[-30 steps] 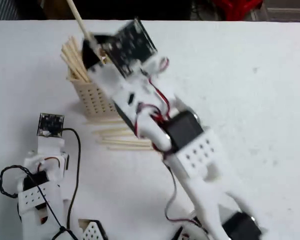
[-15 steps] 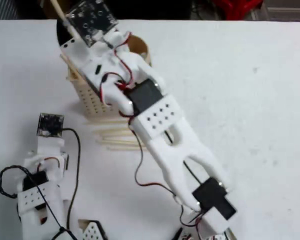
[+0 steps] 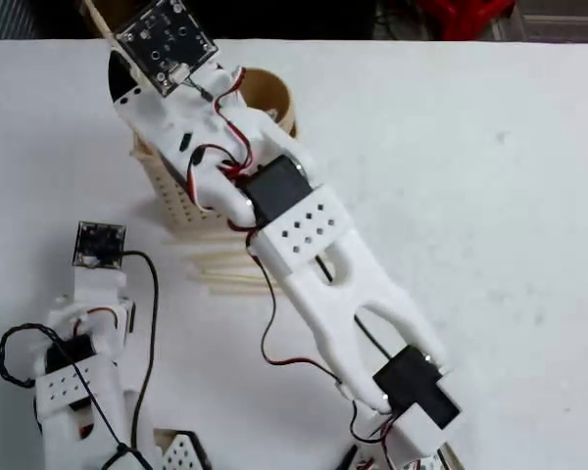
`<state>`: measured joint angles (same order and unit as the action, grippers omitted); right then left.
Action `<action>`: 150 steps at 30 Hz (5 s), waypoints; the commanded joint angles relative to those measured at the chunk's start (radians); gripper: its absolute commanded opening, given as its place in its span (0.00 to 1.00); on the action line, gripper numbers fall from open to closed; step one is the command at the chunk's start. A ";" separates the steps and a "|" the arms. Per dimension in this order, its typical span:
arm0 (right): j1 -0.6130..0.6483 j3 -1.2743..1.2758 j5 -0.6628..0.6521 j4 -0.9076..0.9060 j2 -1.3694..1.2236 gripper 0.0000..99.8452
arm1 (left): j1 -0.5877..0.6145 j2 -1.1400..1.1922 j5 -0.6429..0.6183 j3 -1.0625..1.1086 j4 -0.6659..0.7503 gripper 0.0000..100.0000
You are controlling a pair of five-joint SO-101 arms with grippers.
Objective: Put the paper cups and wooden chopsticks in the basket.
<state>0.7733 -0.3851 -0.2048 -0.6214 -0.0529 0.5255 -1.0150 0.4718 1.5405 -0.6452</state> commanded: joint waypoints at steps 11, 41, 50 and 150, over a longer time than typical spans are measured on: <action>-0.016 -0.044 0.002 -0.559 0.355 0.03 | 0.007 -0.019 -0.009 -0.006 0.017 0.17; -0.147 1.030 -0.617 -0.286 0.208 0.12 | 0.007 -0.019 -0.009 -0.006 0.017 0.17; -0.151 0.934 -0.612 -0.196 -0.015 0.11 | 0.007 -0.019 -0.009 -0.006 0.017 0.17; -0.039 0.519 -0.184 -0.331 0.552 0.02 | 0.007 -0.019 -0.009 -0.006 0.017 0.17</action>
<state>0.7472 0.1412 -0.3782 -0.6736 0.3813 0.5255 -1.0150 0.4718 1.5405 -0.6452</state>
